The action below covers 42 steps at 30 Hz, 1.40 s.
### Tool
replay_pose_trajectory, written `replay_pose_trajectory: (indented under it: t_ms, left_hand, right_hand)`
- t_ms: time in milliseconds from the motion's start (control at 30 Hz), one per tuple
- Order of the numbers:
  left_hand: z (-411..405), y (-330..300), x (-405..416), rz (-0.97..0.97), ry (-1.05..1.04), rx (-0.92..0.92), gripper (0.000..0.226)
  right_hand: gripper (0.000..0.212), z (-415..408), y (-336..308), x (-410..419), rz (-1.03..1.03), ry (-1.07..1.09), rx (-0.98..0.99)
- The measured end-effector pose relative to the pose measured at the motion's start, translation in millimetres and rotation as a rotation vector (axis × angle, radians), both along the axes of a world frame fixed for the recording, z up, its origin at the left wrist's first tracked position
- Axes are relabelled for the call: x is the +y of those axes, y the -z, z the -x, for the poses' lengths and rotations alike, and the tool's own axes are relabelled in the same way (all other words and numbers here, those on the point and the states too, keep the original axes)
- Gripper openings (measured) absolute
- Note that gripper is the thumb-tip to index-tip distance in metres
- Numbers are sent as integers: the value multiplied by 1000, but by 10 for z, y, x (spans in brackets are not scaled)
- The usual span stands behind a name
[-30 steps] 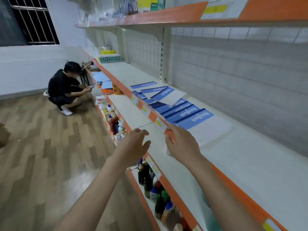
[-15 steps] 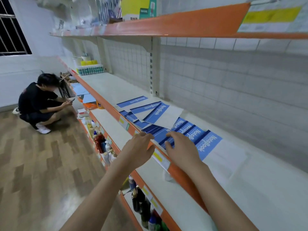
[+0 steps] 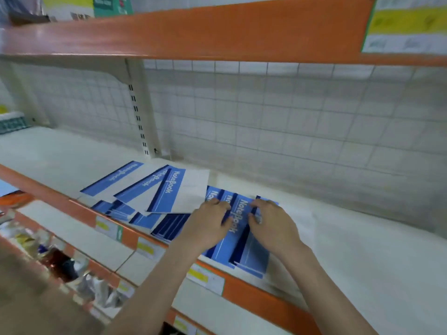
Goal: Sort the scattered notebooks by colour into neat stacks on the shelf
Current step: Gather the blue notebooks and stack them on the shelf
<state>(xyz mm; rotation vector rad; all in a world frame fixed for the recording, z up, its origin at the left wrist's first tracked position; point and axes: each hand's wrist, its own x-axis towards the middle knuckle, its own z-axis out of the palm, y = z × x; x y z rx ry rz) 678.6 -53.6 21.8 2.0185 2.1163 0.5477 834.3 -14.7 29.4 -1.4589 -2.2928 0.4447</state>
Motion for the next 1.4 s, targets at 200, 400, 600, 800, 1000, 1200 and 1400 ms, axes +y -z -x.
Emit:
replay_pose_trajectory:
  t_ms: [200, 400, 600, 800, 1000, 1200, 1400]
  left_hand:
    - [84, 9, 341, 21, 189, 54, 31]
    - [88, 80, 465, 46, 345, 80, 25]
    - [111, 187, 578, 18, 412, 129, 20]
    - [90, 361, 620, -118, 359, 141, 30]
    - [116, 490, 635, -195, 359, 88, 32]
    - [135, 514, 684, -188, 353, -24, 32]
    - [132, 519, 699, -185, 346, -35, 37]
  right_hand:
    - [28, 86, 47, 18, 93, 294, -122]
    - [59, 286, 216, -72, 97, 457, -274]
    - [52, 383, 213, -106, 53, 547, -250]
    - [39, 374, 129, -111, 46, 537, -252]
    - [32, 342, 101, -105, -48, 531, -175]
    - [42, 270, 143, -73, -44, 561, -182]
    - [49, 424, 168, -96, 10, 517, -304]
